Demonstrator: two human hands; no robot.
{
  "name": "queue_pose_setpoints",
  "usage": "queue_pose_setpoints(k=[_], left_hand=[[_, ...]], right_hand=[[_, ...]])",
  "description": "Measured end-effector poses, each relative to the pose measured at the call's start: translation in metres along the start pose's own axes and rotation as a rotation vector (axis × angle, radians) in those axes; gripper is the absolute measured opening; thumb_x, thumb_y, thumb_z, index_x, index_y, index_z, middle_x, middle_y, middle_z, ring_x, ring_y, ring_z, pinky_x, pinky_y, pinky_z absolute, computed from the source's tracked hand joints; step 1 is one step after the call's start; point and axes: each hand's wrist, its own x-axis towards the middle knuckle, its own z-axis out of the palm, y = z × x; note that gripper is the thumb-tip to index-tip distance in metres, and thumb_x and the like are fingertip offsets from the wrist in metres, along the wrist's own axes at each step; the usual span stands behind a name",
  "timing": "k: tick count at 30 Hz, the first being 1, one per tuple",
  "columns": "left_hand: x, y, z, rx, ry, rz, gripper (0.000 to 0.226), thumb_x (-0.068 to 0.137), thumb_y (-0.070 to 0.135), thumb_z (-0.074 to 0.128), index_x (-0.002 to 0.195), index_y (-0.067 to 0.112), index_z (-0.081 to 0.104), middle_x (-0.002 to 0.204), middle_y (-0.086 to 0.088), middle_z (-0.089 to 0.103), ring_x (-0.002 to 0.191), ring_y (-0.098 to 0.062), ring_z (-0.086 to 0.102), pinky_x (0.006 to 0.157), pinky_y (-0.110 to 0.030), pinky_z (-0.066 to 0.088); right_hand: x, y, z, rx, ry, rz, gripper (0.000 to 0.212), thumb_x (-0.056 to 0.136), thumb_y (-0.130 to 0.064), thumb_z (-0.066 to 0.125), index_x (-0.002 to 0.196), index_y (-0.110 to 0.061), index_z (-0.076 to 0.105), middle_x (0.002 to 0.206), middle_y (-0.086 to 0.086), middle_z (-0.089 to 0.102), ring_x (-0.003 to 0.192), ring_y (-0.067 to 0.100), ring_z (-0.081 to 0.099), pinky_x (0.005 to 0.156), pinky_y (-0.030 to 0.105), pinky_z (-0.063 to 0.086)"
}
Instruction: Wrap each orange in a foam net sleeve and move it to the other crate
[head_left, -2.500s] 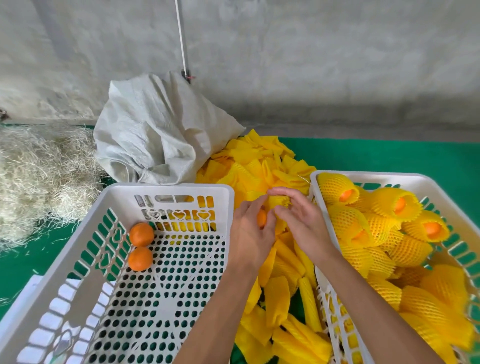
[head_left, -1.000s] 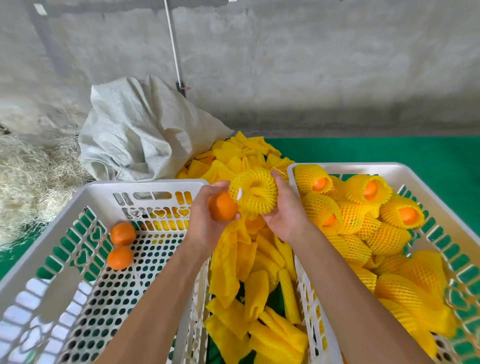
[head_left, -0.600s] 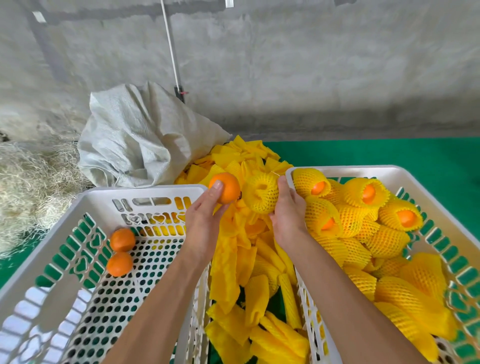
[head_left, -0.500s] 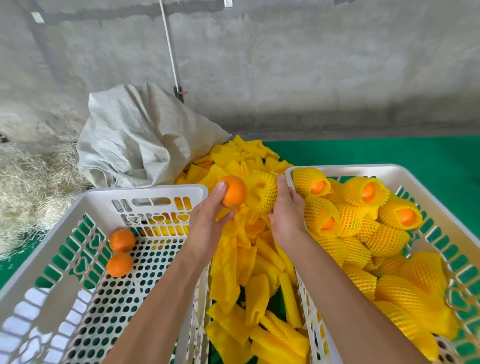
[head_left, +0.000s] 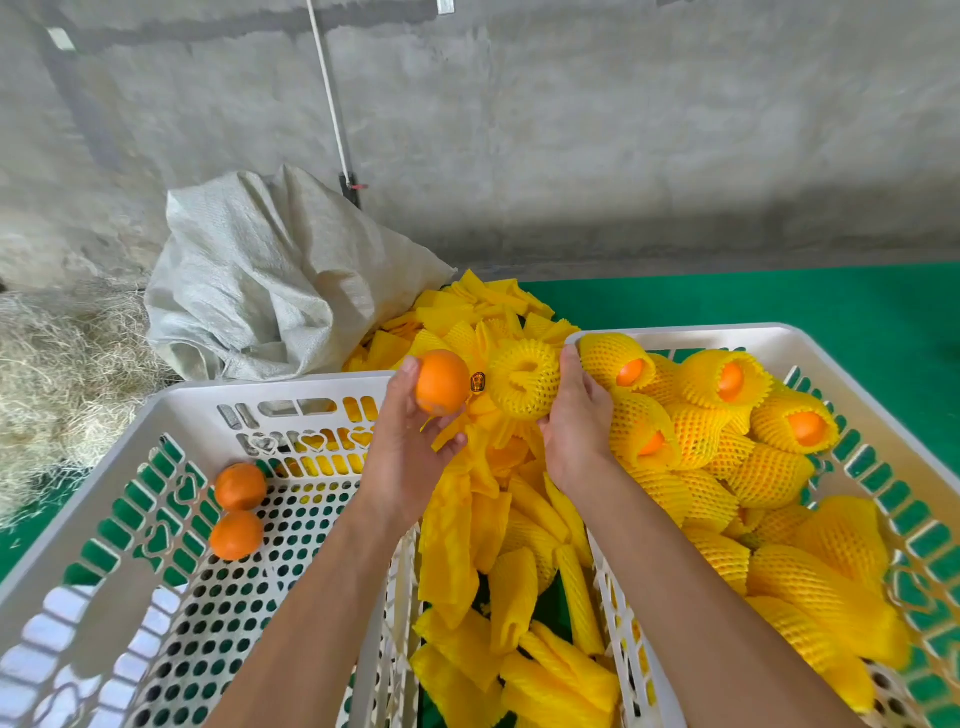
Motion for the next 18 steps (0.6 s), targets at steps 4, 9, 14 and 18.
queue_pose_setpoints(k=[4, 9, 14, 18], left_hand=[[0.004, 0.003, -0.004, -0.145, -0.029, -0.185, 0.078, 0.091, 0.071, 0.058, 0.140, 0.010, 0.060, 0.126, -0.007, 0.068, 0.095, -0.019, 0.061, 0.064, -0.028, 0.051], [0.008, -0.004, -0.002, -0.090, -0.003, -0.291, 0.085, 0.098, 0.074, 0.038, 0.137, 0.002, 0.061, 0.117, -0.010, 0.068, 0.076, -0.015, 0.056, 0.055, -0.025, 0.043], [0.010, -0.007, 0.002, -0.052, -0.003, -0.308, 0.059, 0.100, 0.060, 0.054, 0.124, 0.006, 0.060, 0.095, -0.013, 0.063, 0.071, -0.018, 0.052, 0.052, -0.025, 0.043], [0.012, -0.009, 0.003, -0.114, -0.004, -0.235, 0.052, 0.102, 0.045, 0.059, 0.143, 0.014, 0.056, 0.107, -0.019, 0.063, 0.074, -0.026, 0.063, 0.057, -0.029, 0.054]], right_hand=[[-0.002, -0.006, 0.000, 0.053, -0.005, -0.012, 0.040, 0.097, -0.053, 0.062, 0.102, -0.014, 0.064, 0.126, 0.022, 0.060, 0.120, 0.040, 0.060, 0.104, 0.061, 0.049], [-0.007, -0.008, 0.004, -0.006, -0.106, -0.083, 0.005, 0.097, -0.056, 0.060, 0.097, -0.051, 0.062, 0.102, 0.001, 0.070, 0.103, 0.019, 0.068, 0.101, 0.052, 0.054], [-0.010, -0.001, 0.002, -0.199, -0.139, -0.240, 0.055, 0.099, -0.060, 0.053, 0.076, -0.010, 0.056, 0.083, 0.025, 0.056, 0.078, 0.030, 0.056, 0.083, 0.046, 0.052], [-0.008, 0.000, 0.002, -0.286, -0.137, -0.369, 0.050, 0.103, -0.053, 0.051, 0.060, -0.029, 0.043, 0.062, -0.003, 0.036, 0.062, 0.011, 0.038, 0.059, 0.030, 0.037]])
